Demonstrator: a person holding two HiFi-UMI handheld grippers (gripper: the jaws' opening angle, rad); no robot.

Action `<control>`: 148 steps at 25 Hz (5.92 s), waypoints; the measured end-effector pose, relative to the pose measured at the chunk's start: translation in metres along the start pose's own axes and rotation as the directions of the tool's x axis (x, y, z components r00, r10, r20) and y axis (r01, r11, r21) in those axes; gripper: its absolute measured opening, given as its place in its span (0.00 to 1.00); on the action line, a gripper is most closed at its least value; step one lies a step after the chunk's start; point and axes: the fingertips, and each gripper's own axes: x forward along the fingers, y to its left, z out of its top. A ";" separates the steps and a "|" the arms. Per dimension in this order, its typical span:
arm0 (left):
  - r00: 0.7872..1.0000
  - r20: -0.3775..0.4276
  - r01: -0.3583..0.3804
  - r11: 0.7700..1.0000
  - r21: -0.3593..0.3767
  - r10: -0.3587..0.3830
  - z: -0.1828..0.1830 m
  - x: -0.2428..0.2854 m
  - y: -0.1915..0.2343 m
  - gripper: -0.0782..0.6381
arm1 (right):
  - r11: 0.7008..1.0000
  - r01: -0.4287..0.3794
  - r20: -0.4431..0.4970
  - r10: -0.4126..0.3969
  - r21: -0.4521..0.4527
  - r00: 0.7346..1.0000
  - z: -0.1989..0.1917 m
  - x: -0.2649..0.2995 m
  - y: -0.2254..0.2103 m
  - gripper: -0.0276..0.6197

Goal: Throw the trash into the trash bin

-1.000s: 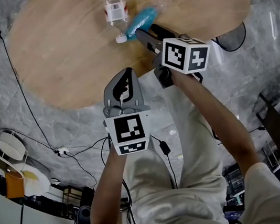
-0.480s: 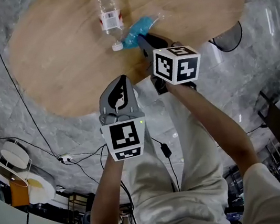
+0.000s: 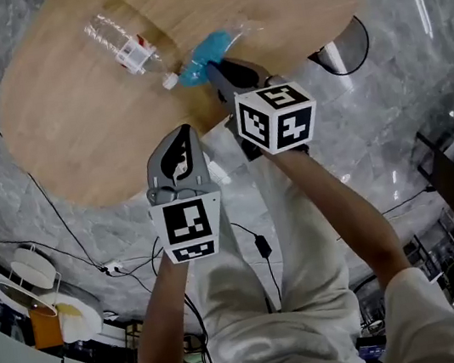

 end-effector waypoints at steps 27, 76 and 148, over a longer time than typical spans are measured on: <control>0.966 -0.119 0.253 0.932 0.260 -0.229 0.074 0.117 -0.214 0.11 | 0.942 0.211 0.154 -0.257 0.262 0.954 0.009 -0.179 -0.230 0.12; 0.914 -0.286 0.377 0.862 0.340 -0.288 0.038 0.238 -0.313 0.11 | 0.859 0.430 -0.144 -0.406 0.277 0.903 -0.096 -0.143 -0.421 0.22; 0.919 -0.202 -0.390 0.698 -0.600 0.339 0.024 0.108 0.122 0.63 | 0.941 0.137 -0.024 -0.152 -0.311 0.988 0.032 -0.049 -0.023 0.08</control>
